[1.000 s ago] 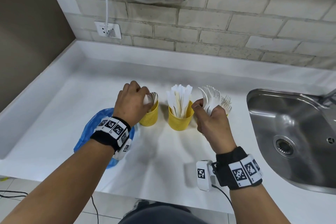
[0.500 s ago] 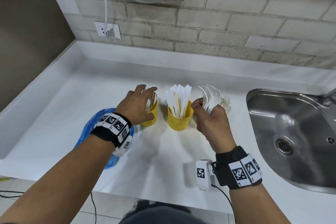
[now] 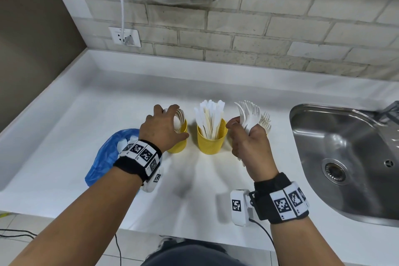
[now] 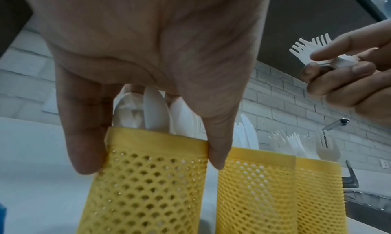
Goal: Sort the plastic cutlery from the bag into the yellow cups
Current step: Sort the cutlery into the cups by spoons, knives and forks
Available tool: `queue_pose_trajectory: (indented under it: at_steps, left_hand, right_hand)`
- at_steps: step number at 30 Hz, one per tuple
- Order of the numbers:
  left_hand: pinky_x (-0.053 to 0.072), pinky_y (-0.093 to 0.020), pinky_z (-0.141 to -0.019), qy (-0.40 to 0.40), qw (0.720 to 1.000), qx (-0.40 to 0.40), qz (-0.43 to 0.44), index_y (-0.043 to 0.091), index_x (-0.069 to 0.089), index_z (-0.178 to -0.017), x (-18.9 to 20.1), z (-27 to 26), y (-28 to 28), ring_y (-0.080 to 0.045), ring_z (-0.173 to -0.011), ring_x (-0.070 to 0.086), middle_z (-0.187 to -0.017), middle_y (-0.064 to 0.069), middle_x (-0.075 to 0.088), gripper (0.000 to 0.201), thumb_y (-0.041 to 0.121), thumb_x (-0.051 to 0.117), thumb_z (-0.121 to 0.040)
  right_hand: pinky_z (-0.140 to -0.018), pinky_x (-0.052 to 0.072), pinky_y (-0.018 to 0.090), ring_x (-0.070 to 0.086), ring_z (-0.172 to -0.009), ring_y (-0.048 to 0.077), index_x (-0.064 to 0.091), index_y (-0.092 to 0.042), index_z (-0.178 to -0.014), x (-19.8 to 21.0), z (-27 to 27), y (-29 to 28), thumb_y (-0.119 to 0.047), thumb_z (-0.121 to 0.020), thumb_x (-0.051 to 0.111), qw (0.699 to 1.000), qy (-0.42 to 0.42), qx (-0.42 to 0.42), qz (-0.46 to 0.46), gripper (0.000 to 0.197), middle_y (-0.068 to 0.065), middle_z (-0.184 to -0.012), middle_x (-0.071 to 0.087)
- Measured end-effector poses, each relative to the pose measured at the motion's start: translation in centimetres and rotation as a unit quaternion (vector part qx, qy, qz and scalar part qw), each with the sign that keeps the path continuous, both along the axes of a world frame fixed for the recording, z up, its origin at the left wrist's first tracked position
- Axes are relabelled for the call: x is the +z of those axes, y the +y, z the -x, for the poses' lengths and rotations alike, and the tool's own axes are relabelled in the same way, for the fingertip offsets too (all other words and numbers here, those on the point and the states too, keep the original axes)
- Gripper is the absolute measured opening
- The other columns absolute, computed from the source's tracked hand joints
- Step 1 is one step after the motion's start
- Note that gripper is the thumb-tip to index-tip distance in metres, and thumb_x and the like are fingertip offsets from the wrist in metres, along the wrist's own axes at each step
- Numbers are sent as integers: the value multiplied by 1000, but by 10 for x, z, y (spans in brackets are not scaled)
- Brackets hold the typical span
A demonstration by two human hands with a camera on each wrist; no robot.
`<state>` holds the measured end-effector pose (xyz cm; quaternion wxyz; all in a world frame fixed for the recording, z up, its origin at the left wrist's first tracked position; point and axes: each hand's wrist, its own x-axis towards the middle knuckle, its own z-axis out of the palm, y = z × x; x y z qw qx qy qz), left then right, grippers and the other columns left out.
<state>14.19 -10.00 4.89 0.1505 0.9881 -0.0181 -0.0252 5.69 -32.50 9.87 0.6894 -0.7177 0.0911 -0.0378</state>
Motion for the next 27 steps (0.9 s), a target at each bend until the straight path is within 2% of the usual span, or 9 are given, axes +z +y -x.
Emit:
queue_pose_trajectory:
  at_steps: [5, 9, 12, 14, 16, 19, 21, 23, 27]
  left_hand:
    - [41, -50, -104, -81, 996, 25, 10, 31, 29, -153, 13, 17, -11, -35, -129, 40, -142, -12, 36, 105, 75, 74, -69]
    - [42, -33, -102, -213, 955, -52, 201, 24, 47, -141, 35, 52, -35, -21, -118, 46, -127, -2, 43, 69, 49, 74, -83]
    - [49, -23, -86, -130, 914, -67, 379, 24, 53, -124, 37, 76, -60, -9, -102, 58, -111, 5, 54, 45, 46, 69, -88]
    - [53, -25, -79, -53, 898, -64, 432, 26, 54, -117, 31, 83, -70, -7, -93, 63, -102, 6, 62, 43, 55, 60, -87]
    - [54, -27, -77, -4, 889, -92, 448, 23, 56, -113, 26, 88, -73, -7, -87, 65, -94, 8, 66, 31, 48, 56, -95]
    - [48, -24, -64, 20, 876, -124, 466, 20, 55, -99, 24, 95, -76, -12, -70, 61, -78, 10, 61, 14, 25, 46, -107]
    - [42, -25, -61, 6, 870, -120, 478, 26, 51, -89, 24, 98, -78, -11, -62, 52, -69, 13, 56, 22, 26, 41, -109]
    - [40, -27, -61, -21, 873, -117, 474, 37, 49, -86, 24, 99, -78, -10, -63, 48, -70, 13, 54, 27, 30, 40, -110]
    - [39, -24, -59, -42, 882, -121, 454, 33, 60, -97, 26, 94, -73, -5, -62, 47, -72, 17, 54, 21, 41, 42, -105]
  right_hand:
    - [-51, 24, 32, 27, -47, 20, 48, -12, -59, 2, -1, 4, -28, -102, 57, 999, 15, -11, -30, 47, 5, -54, 30]
    - [-64, 40, 38, 47, -58, 23, 52, -8, -54, 7, -3, 13, -42, -107, 47, 999, -9, -26, 16, 63, 14, -58, 48]
    - [-76, 52, 43, 63, -71, 21, 66, -26, -57, 10, -6, 22, -46, -108, 46, 999, -9, -31, -22, 59, 3, -78, 69]
    - [-68, 51, 41, 62, -67, 23, 68, -31, -63, 13, -5, 27, -49, -108, 44, 999, -9, -22, -34, 54, 6, -90, 73]
    - [-61, 48, 36, 60, -61, 19, 67, -33, -66, 19, -1, 30, -51, -107, 41, 999, -4, -8, -48, 51, 10, -85, 69]
    - [-54, 46, 36, 57, -63, 27, 65, -21, -84, 23, 1, 36, -55, -106, 38, 998, 15, 22, -61, 48, 20, -84, 59]
    - [-51, 44, 31, 56, -59, 25, 65, -16, -90, 19, -1, 37, -58, -105, 38, 998, 15, 35, -52, 52, 28, -86, 56]
    - [-58, 46, 34, 56, -61, 22, 68, -12, -96, 15, -3, 34, -59, -104, 44, 998, 10, 36, -47, 53, 24, -81, 56]
    - [-69, 52, 37, 66, -77, 28, 69, 1, -104, 21, -10, 13, -27, -105, 55, 990, -16, -28, -136, 31, 16, -86, 68]
